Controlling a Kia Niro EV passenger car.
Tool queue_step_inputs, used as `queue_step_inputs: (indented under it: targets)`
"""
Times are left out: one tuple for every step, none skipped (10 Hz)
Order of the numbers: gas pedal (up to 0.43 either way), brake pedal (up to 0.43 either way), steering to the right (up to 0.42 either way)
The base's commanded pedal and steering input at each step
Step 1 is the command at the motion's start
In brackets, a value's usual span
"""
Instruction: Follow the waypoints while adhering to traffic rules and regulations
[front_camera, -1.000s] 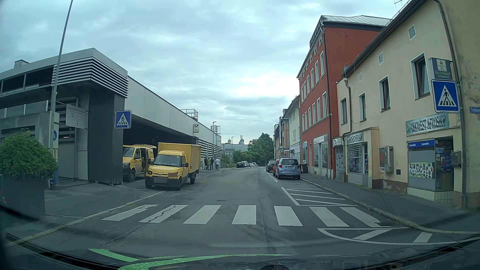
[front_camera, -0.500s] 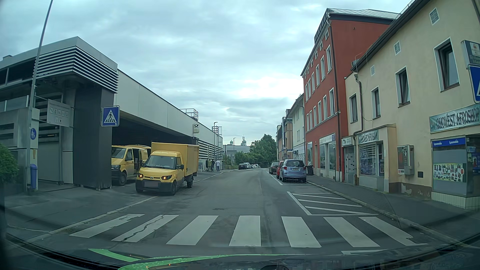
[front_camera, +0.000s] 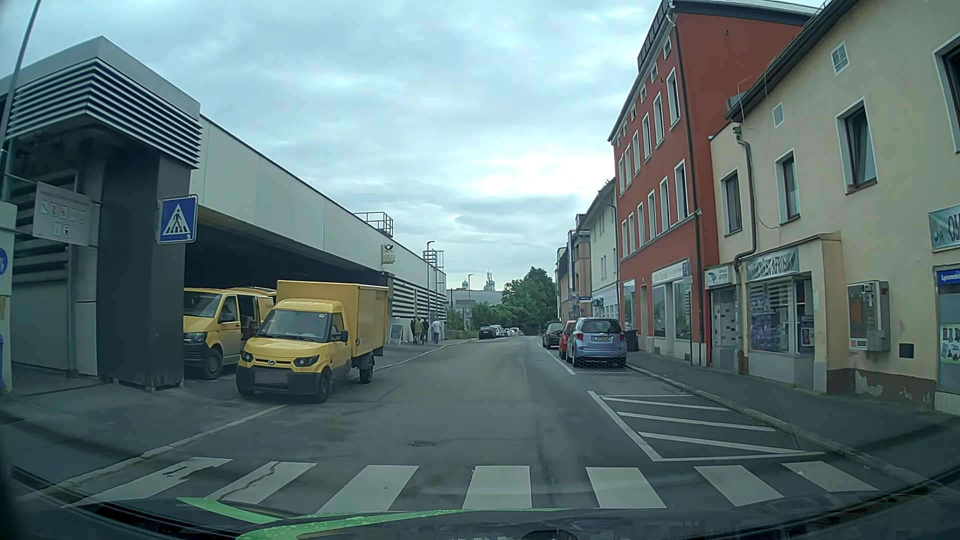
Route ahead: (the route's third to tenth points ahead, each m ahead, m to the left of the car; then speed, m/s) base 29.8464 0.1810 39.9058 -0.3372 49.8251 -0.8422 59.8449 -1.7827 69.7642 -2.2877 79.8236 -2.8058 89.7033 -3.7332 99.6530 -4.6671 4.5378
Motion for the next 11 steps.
queue_step_inputs:
  targets:
    - [0.299,0.000,-0.006]
    - [0.280,0.000,-0.006]
    - [0.280,0.000,-0.006]
    - [0.280,0.000,-0.006]
    - [0.280,0.000,-0.005]
    - [0.280,0.000,-0.006]
    - [0.280,0.000,-0.006]
    - [0.280,0.000,-0.006]
    - [0.280,0.000,-0.006]
    - [0.280,0.000,-0.006]
    - [0.260,0.000,-0.005]
